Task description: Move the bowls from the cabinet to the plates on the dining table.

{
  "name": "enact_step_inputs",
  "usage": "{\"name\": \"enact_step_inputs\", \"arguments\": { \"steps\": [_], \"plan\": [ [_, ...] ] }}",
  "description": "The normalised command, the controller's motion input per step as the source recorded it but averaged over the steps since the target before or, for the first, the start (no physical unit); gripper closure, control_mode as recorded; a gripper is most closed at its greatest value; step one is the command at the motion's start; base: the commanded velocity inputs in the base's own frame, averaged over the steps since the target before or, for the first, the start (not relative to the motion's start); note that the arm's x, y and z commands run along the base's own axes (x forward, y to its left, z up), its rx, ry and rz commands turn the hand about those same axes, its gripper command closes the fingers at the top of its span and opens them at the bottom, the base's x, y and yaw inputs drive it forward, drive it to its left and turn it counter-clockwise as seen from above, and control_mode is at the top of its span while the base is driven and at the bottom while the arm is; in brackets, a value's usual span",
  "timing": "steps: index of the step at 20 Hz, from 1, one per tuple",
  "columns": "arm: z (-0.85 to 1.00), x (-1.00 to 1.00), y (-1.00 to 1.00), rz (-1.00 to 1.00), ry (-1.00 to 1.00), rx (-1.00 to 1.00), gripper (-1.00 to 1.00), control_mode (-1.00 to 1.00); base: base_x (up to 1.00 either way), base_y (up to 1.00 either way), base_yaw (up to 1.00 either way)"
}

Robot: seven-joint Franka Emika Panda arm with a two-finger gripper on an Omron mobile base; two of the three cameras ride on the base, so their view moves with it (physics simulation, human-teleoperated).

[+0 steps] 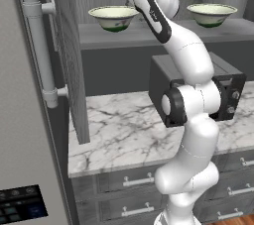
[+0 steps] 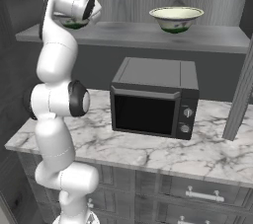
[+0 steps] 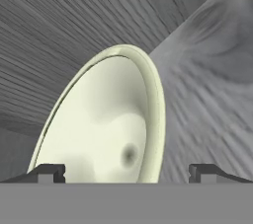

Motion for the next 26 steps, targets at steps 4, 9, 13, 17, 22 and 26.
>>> {"name": "enact_step_inputs", "arguments": {
  "steps": [4, 9, 13, 17, 22, 26],
  "plan": [
    [-0.10, 0.03, 0.00, 0.00, 0.01, 0.00, -1.00, -1.00, 0.00, 0.00, 0.00],
    [-0.19, 0.00, 0.00, 0.00, 0.02, 0.00, -1.00, -1.00, 0.00, 0.00, 0.00],
    [-0.32, 0.00, 0.00, 0.00, 0.01, 0.00, -1.00, -1.00, 0.00, 0.00, 0.00],
    [-0.08, 0.00, 0.00, 0.00, 0.00, 0.00, -1.00, -1.00, 0.00, 0.00, 0.00],
    [0.00, 0.00, 0.00, 0.00, 0.00, 0.00, 1.00, -1.00, 0.00, 0.00, 0.00],
    [0.00, 0.00, 0.00, 0.00, 0.00, 0.00, 1.00, -1.00, 0.00, 0.00, 0.00]
  ]
}}
